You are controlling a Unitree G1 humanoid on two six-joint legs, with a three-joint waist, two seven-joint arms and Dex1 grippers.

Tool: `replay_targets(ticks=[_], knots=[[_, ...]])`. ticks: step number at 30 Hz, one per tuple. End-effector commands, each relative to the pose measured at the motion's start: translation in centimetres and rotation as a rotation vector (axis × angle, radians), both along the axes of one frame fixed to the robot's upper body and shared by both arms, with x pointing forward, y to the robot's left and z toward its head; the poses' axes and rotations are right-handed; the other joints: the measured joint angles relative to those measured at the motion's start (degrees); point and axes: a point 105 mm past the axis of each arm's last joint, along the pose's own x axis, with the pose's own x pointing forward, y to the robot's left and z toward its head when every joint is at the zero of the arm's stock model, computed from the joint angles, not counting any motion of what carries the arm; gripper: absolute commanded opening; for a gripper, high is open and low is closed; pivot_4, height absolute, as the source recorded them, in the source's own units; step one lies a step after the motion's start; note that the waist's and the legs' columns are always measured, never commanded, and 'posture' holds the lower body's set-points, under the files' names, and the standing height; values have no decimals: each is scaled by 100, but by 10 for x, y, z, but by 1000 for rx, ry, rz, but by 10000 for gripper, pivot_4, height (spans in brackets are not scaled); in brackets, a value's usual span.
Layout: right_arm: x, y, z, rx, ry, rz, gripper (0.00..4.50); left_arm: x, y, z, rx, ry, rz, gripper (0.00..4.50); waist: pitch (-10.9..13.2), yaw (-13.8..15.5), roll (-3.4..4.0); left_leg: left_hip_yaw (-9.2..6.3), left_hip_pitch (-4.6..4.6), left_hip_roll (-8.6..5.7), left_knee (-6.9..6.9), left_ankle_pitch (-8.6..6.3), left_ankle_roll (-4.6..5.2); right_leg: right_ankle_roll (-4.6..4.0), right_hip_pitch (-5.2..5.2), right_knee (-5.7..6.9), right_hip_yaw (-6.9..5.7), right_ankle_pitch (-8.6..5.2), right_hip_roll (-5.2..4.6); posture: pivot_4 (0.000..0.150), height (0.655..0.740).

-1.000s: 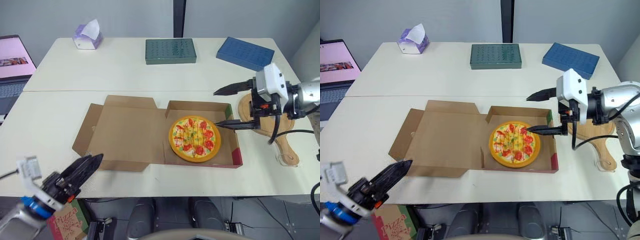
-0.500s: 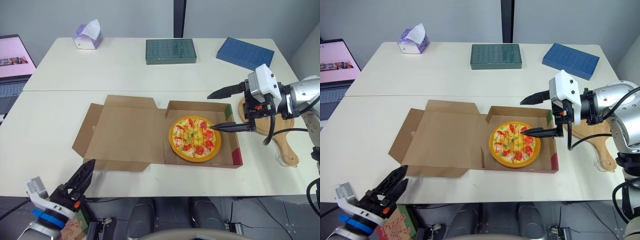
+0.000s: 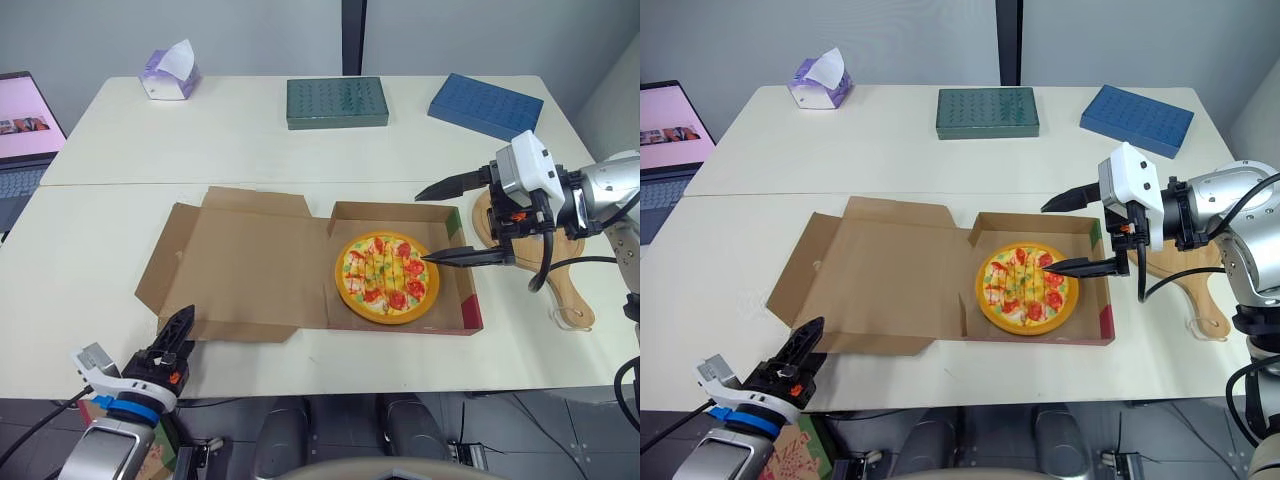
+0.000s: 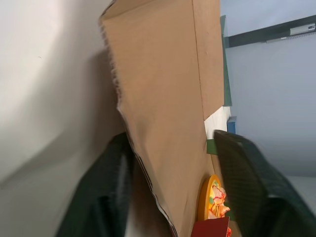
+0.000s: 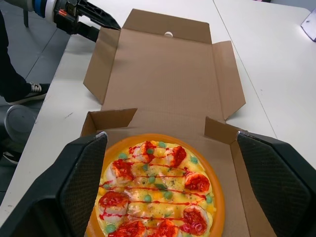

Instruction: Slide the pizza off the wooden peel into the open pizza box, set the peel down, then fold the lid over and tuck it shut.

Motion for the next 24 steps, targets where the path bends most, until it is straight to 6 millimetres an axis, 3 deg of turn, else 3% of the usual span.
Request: replay_targets(ticks=[1, 5, 17, 24], knots=[[-4, -1, 11, -1, -46, 12, 45000, 2, -3, 10, 7, -37, 6, 12514, 0, 0, 0, 0, 0, 0, 0, 0, 0, 0, 0, 0, 0, 0, 0, 1500, 7400], [-4, 0, 11, 3, -50, 8, 45000, 3, -3, 16, 27, -43, 6, 87, 0, 1, 0, 0, 0, 0, 0, 0, 0, 0, -1, 0, 1, 0, 0, 1500, 7400], [1, 3, 8, 23, -73, -11, 45000, 10, -9, 32, 126, -86, -7, 87, 0, 15, -1, -2, -1, 0, 1, 0, -1, 0, 0, 0, -1, 0, 0, 1500, 7400], [7, -2, 6, 23, -85, -67, 45000, 23, -11, 68, 408, -205, -29, 87, 0, 19, -8, -8, -2, 0, 0, 0, -1, 0, 0, 2, -7, 0, 2, 1500, 7400]])
